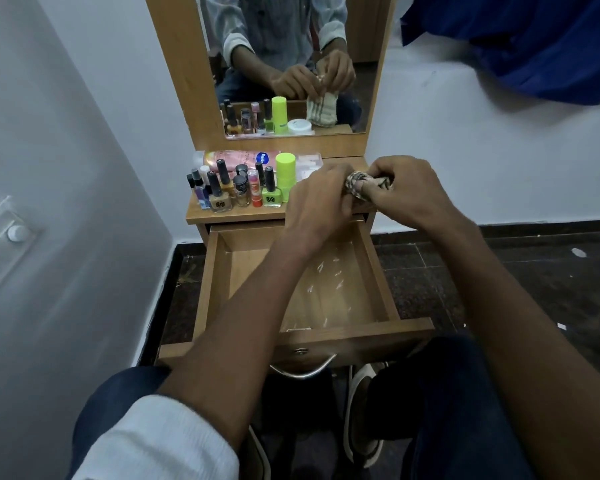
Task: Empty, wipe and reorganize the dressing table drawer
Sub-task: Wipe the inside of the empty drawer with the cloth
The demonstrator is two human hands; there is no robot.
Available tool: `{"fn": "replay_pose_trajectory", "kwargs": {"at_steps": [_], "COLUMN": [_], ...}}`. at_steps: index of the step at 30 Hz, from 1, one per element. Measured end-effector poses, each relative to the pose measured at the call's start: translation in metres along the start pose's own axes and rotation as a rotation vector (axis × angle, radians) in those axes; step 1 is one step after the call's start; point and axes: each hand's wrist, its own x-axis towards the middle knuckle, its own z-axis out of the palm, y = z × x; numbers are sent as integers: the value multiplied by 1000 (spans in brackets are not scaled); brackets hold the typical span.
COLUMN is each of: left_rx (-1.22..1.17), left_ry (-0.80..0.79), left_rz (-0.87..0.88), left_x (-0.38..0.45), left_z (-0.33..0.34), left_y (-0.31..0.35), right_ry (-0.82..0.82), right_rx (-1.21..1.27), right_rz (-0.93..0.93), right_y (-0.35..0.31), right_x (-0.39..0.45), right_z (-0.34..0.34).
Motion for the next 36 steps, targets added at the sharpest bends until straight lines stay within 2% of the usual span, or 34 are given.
{"fn": "replay_pose_trajectory", "kwargs": {"at_steps": [5,8,10,13,16,20,23,25,28,32,36], "left_rx": [-166,-239,-245,-257,-261,-237,-212,-159,-116,-56,-51], "left_ry": [-111,-225,-268,-254,-261,-342,-297,-298,-296,-233,-126], "left_rz": [-106,-191,-255,-324,-355,-362,-408,-435,-444,-483,-571], "left_x": [-38,-61,-71,-77,-72,-73,-84,-90,-92,-94,-95], "left_z": [-1,3,5,2,-2,-3,5,8,8,-2,-10], "left_y": [-30,-56,-73,-93,-108,-120,-121,-119,-115,-120,-127], "right_ry": [-220,-307,-301,-210,-97,-156,-158,-220,-353,-375,-332], "right_rx": [268,302,288,212,4,-401,-575,-614,-510,-521,-498], "right_rz": [-54,-8,61,139,95,-8,-60,-58,65,113,43], "right_y": [3,0,-3,-8,-11,-12,-11,-13,-9,8,-4], "right_x": [-30,-44,-47,-39,-34,-32,-31,-30,-26,-36,-34], "right_z": [24,58,75,91,98,108,119,131,143,151,153]}}
